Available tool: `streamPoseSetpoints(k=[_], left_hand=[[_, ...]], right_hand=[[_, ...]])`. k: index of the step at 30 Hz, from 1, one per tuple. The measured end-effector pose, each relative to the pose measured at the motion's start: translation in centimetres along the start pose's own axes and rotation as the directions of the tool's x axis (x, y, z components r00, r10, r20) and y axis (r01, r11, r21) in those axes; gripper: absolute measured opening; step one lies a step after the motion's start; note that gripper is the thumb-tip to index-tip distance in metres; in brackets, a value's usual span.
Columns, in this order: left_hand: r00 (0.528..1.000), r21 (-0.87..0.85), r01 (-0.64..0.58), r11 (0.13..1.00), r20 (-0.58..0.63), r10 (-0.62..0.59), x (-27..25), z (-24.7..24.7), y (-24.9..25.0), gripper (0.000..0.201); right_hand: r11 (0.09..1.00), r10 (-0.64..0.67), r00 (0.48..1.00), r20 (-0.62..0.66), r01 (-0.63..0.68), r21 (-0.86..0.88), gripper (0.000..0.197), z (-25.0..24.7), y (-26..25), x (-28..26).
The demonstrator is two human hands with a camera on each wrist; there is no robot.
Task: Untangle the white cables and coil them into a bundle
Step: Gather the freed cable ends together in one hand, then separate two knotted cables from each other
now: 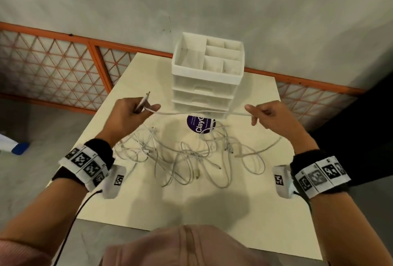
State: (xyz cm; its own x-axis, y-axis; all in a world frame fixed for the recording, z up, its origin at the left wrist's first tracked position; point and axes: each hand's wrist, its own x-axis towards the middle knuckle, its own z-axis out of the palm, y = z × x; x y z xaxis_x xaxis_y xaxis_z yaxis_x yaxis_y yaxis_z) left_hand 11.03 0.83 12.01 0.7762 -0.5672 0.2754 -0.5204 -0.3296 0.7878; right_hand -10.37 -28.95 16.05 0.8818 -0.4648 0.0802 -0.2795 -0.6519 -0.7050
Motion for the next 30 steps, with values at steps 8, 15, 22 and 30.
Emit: streamPoseSetpoints(k=[8,15,22,30], left_hand=[[0.846,0.291,0.073,0.954,0.488,-0.214,-4.4,-1.4,-1.9,0.016],[0.401,0.524,0.165,0.836,0.738,-0.542,-10.4,0.8,-4.8,0.041],[0.523,0.282,0.324,0.903,0.742,-0.419,-12.1,0.1,-5.1,0.032],[0.796,-0.251,0.593,0.765,0.323,-0.511,-9.9,-0.3,-4.2,0.041]], right_hand=[[0.972,0.234,0.948,0.215,-0.223,-0.071,0.042,4.1,6.4,-5.3],[0.895,0.444,0.674,0.591,-0.307,-0.323,0.040,10.0,9.9,-9.3],[0.753,0.571,0.565,0.596,-0.069,-0.655,0.023,12.3,9.3,-8.3],[0.977,0.129,0.863,0.488,-0.025,-0.214,0.025,15.7,-1.2,-0.3]])
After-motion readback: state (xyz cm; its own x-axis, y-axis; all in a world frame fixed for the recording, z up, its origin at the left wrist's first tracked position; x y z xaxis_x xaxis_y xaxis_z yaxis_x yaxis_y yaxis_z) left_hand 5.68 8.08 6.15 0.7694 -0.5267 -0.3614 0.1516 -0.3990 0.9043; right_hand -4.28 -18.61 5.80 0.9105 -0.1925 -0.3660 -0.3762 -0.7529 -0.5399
